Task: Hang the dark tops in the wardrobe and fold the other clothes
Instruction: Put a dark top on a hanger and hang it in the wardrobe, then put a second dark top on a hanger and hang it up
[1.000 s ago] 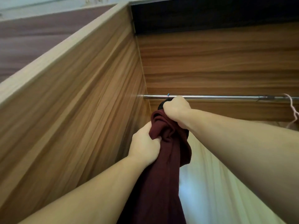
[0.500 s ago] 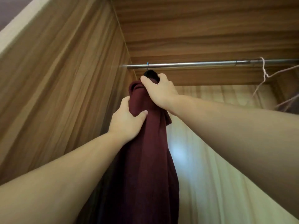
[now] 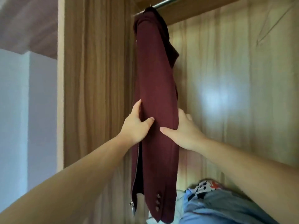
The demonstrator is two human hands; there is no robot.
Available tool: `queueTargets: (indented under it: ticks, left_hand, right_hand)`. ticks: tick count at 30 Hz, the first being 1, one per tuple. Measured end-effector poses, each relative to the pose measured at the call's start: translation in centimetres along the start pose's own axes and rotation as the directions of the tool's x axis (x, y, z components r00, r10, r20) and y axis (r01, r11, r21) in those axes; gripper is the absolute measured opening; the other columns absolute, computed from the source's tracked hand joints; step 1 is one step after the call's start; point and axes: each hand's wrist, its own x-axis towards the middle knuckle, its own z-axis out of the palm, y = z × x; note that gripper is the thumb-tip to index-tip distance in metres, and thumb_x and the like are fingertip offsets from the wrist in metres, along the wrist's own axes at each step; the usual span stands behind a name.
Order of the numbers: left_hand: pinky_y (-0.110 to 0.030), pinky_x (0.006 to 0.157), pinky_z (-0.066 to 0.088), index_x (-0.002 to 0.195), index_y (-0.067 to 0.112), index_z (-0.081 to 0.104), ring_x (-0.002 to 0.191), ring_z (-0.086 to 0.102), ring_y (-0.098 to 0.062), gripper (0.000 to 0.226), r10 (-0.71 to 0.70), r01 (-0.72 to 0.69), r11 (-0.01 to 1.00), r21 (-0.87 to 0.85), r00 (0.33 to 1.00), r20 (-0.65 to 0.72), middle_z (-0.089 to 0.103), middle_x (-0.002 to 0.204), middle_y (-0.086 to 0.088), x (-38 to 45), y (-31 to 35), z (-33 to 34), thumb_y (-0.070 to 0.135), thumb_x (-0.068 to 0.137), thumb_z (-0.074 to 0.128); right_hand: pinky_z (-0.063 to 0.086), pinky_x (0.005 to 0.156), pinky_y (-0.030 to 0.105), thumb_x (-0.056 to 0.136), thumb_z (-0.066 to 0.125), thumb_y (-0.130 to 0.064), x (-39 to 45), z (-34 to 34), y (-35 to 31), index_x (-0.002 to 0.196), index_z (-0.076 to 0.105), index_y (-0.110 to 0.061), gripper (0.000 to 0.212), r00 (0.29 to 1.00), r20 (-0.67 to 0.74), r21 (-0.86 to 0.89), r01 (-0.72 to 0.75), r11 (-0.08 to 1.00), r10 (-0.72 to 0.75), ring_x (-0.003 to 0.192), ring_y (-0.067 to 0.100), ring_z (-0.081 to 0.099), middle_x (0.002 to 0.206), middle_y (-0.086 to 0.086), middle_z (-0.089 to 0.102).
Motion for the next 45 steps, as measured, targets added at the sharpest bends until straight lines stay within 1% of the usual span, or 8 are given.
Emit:
queueTargets:
  ticks: [8, 11, 15, 20, 24, 30, 42, 45]
  left_hand:
    - [-0.026, 0.094, 0.041, 0.148, 0.050, 0.011, 0.125, 0.049, -0.014, 0.079, -0.093, 0.051, 0.891, 0.451, 0.993, 0.071, 0.037, 0.150, 0.008, -12.1, -0.8, -7.3, 0.032, 0.088, 0.060]
    - [-0.039, 0.090, 0.054, 0.148, 0.048, 0.013, 0.114, 0.059, -0.019, 0.076, -0.131, 0.075, 0.821, 0.565, 0.990, 0.059, 0.032, 0.153, 0.008, -15.8, -0.5, -11.7, 0.031, 0.088, 0.056]
    - [-0.042, 0.094, 0.050, 0.148, 0.038, 0.025, 0.128, 0.047, -0.022, 0.065, -0.193, 0.118, 0.643, 0.757, 0.981, 0.011, 0.037, 0.150, 0.006, -22.3, -1.9, -18.7, 0.032, 0.089, 0.051]
    - [-0.042, 0.104, 0.043, 0.147, 0.041, 0.029, 0.134, 0.041, -0.021, 0.055, -0.381, 0.259, 0.419, 0.870, 0.920, -0.090, 0.036, 0.152, 0.008, -33.8, -4.1, -29.1, 0.037, 0.095, 0.049]
    - [-0.040, 0.108, 0.037, 0.148, 0.041, 0.029, 0.136, 0.037, -0.020, 0.059, -0.491, 0.403, 0.296, 0.866, 0.842, -0.225, 0.037, 0.151, 0.010, -41.9, -3.5, -34.8, 0.040, 0.093, 0.051]
    - [-0.037, 0.099, 0.040, 0.146, 0.039, 0.032, 0.133, 0.039, -0.019, 0.058, -0.522, 0.604, 0.092, 0.792, 0.707, -0.478, 0.038, 0.150, 0.009, -52.2, 0.9, -38.7, 0.039, 0.091, 0.051]
    - [-0.044, 0.098, 0.047, 0.142, 0.038, 0.040, 0.128, 0.045, -0.024, 0.060, -0.433, 0.854, -0.253, 0.455, 0.321, -0.842, 0.047, 0.142, 0.003, -69.2, 12.6, -29.5, 0.037, 0.085, 0.056]
    - [-0.040, 0.096, 0.049, 0.141, 0.038, 0.041, 0.128, 0.046, -0.022, 0.059, -0.368, 0.882, -0.303, 0.361, 0.241, -0.898, 0.047, 0.142, 0.004, -73.4, 15.8, -27.8, 0.036, 0.085, 0.058]
  right_hand:
    - [0.044, 0.100, 0.041, 0.083, 0.069, -0.038, -9.6, 2.9, -2.5, 0.145, 0.034, -0.026, 0.072, 0.974, -0.181, -0.035, 0.131, 0.991, -0.136, 0.122, 0.019, 0.047, 0.139, -0.002, 0.038]
    - [0.039, 0.100, 0.038, 0.084, 0.065, -0.043, -11.7, 4.8, -5.1, 0.145, 0.035, -0.027, 0.069, 0.967, -0.078, -0.212, 0.223, 0.951, -0.244, 0.126, 0.023, 0.040, 0.137, -0.001, 0.040]
    - [0.039, 0.099, 0.039, 0.086, 0.061, -0.046, -15.6, 9.9, -9.1, 0.144, 0.036, -0.026, 0.066, 0.932, 0.123, -0.300, 0.361, 0.883, -0.340, 0.124, 0.023, 0.044, 0.134, -0.001, 0.046]
    - [0.041, 0.102, 0.041, 0.090, 0.056, -0.041, -22.5, 18.3, -15.2, 0.145, 0.034, -0.028, 0.061, 0.816, 0.362, -0.153, 0.528, 0.835, -0.450, 0.131, 0.021, 0.043, 0.142, -0.002, 0.045]
    - [0.041, 0.104, 0.040, 0.090, 0.059, -0.038, -27.3, 24.0, -19.7, 0.146, 0.030, -0.030, 0.064, 0.756, 0.473, 0.006, 0.511, 0.860, -0.452, 0.133, 0.021, 0.041, 0.146, -0.003, 0.041]
    - [0.037, 0.104, 0.041, 0.089, 0.058, -0.034, -33.1, 28.6, -26.4, 0.145, 0.031, -0.028, 0.063, 0.571, 0.559, 0.257, 0.570, 0.781, -0.601, 0.131, 0.022, 0.039, 0.143, -0.001, 0.042]
    - [0.042, 0.088, 0.033, 0.087, 0.061, -0.042, -46.9, 28.2, -29.9, 0.142, 0.035, -0.029, 0.062, 0.194, 0.556, 0.666, 0.478, 0.573, -0.808, 0.123, 0.022, 0.047, 0.135, 0.001, 0.046]
    - [0.042, 0.098, 0.036, 0.086, 0.064, -0.039, -50.8, 26.8, -31.8, 0.143, 0.036, -0.028, 0.064, 0.094, 0.513, 0.739, 0.457, 0.495, -0.853, 0.127, 0.022, 0.045, 0.139, 0.002, 0.045]
